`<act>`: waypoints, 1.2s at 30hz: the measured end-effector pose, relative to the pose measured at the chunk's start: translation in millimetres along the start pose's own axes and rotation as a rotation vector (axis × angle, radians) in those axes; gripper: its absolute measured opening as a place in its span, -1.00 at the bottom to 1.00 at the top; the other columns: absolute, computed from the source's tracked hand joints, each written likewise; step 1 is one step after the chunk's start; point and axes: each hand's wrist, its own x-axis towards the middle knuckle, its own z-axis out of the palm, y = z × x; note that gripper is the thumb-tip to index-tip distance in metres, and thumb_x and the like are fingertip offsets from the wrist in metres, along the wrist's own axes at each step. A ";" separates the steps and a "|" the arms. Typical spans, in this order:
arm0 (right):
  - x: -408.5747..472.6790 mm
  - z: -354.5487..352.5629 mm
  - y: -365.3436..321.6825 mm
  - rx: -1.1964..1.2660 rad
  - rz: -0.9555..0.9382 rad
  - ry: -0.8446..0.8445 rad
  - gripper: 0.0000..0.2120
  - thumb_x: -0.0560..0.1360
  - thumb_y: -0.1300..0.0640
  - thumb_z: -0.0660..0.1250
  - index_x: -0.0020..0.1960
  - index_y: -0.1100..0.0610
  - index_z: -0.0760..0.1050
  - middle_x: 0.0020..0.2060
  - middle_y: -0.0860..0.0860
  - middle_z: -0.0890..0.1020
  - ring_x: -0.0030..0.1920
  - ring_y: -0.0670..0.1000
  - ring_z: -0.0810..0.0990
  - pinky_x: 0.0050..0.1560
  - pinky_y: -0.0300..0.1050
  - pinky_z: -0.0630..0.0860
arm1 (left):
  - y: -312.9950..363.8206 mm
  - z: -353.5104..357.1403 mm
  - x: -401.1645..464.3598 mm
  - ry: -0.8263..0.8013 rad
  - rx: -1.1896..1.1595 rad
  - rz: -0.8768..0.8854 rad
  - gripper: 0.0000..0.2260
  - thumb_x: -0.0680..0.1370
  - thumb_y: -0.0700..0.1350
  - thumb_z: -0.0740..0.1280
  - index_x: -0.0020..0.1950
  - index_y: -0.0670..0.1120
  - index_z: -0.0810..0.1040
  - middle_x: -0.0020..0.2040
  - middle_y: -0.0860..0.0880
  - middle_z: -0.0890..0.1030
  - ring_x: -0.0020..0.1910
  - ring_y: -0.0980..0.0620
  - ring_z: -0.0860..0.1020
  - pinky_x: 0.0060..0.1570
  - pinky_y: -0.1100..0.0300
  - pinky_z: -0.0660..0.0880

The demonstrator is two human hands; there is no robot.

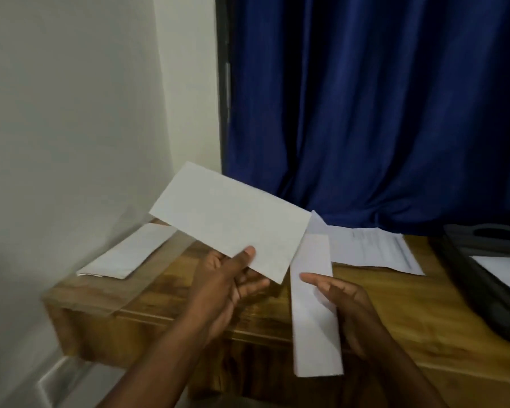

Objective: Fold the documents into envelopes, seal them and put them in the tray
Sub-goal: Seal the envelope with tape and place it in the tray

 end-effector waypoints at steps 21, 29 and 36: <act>-27.4 -86.8 -10.9 -0.150 0.154 0.279 -0.66 0.45 0.03 0.52 -0.03 0.35 0.68 -0.10 0.20 0.74 -0.06 0.21 0.74 -0.01 0.07 0.66 | -67.3 57.6 6.4 -0.666 1.096 0.295 -0.60 0.37 0.19 0.57 0.16 0.23 0.57 0.14 0.34 0.58 0.12 0.21 0.56 0.05 0.32 0.54; -31.2 -81.2 -5.0 -0.208 0.101 0.317 -0.37 0.31 -0.14 0.60 -0.11 0.46 0.56 -0.18 0.35 0.67 -0.20 0.29 0.66 -0.17 0.01 0.55 | -100.6 76.1 53.3 -0.879 1.539 0.589 0.13 0.24 0.55 0.41 0.58 0.33 -0.22 0.62 0.27 -0.12 0.60 0.20 -0.14 0.58 0.04 -0.11; -36.2 -86.9 -8.5 -0.176 0.060 0.249 -0.38 0.39 -0.21 0.52 -0.12 0.41 0.60 -0.18 0.36 0.67 -0.21 0.19 0.63 -0.14 -0.01 0.54 | -123.4 75.5 64.1 -0.837 1.353 0.496 0.15 0.17 0.49 0.53 0.53 0.38 -0.14 0.52 0.30 0.04 0.44 0.27 0.11 0.44 0.13 0.27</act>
